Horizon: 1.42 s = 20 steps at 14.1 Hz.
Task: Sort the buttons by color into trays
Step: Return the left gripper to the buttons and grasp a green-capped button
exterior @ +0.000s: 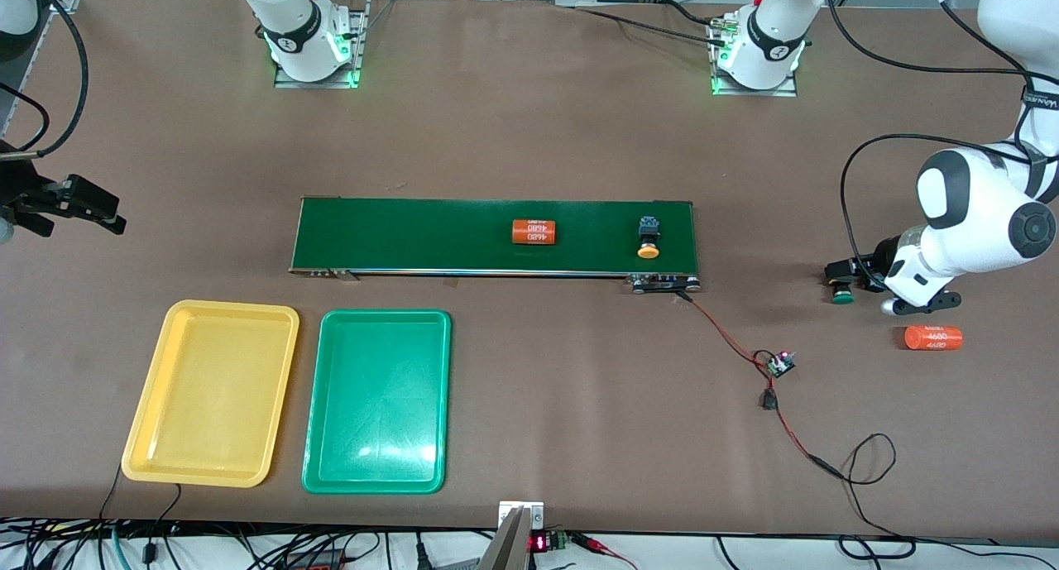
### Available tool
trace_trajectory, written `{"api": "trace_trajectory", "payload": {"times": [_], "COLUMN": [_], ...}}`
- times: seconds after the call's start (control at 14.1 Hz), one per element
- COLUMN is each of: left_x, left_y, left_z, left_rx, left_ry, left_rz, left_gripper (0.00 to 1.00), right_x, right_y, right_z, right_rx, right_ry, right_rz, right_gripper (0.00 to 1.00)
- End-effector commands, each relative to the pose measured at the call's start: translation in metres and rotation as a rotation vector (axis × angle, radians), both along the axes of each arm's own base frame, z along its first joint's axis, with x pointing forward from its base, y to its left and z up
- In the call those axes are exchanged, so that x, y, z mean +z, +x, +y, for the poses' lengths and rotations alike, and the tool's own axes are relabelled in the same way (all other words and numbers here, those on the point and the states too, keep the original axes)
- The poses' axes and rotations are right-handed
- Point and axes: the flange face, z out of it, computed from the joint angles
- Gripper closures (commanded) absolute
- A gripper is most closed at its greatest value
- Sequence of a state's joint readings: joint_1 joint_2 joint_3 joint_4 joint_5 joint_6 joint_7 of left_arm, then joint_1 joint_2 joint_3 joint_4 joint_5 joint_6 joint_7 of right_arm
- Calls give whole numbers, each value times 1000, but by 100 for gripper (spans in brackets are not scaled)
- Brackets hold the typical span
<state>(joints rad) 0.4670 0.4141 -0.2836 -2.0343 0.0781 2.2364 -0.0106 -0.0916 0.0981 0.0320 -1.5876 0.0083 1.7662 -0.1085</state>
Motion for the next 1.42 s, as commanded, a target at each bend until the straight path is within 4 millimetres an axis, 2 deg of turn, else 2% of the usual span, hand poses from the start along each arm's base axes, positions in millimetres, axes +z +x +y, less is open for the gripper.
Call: {"api": "trace_trajectory", "payload": {"times": [0.0,0.14,0.5,0.78,0.92,1.06,1.13,1.27,1.34], "left_x": [-15,-21,-42,-48,-54,-61,-67,-63,-58], "left_y": [6,9,10,10,7,-3,-7,-6,-5], "left_z": [-1,1,1,4,5,15,21,21,20], "left_rx": [-87,-186,-260,-270,-271,-289,-311,-320,-320], "left_ry": [14,65,44,37,33,26,14,15,21], "left_rz": [14,-9,-23,-32,-30,-11,-7,-9,-7], "left_gripper": [0,0,0,2,32,60,72,95,99], "right_x": [-4,-3,-3,-6,-6,-7,-7,-8,-8], "right_y": [0,-2,-2,0,0,0,0,0,-1], "right_z": [4,-1,-4,-1,-1,-1,0,0,0], "right_rx": [34,66,115,110,112,107,107,106,101], "right_ry": [13,12,-3,0,-2,-2,-1,-1,1], "right_rz": [19,23,30,35,35,36,36,38,39], "right_gripper": [0,0,0,0,0,0,0,0,0]}}
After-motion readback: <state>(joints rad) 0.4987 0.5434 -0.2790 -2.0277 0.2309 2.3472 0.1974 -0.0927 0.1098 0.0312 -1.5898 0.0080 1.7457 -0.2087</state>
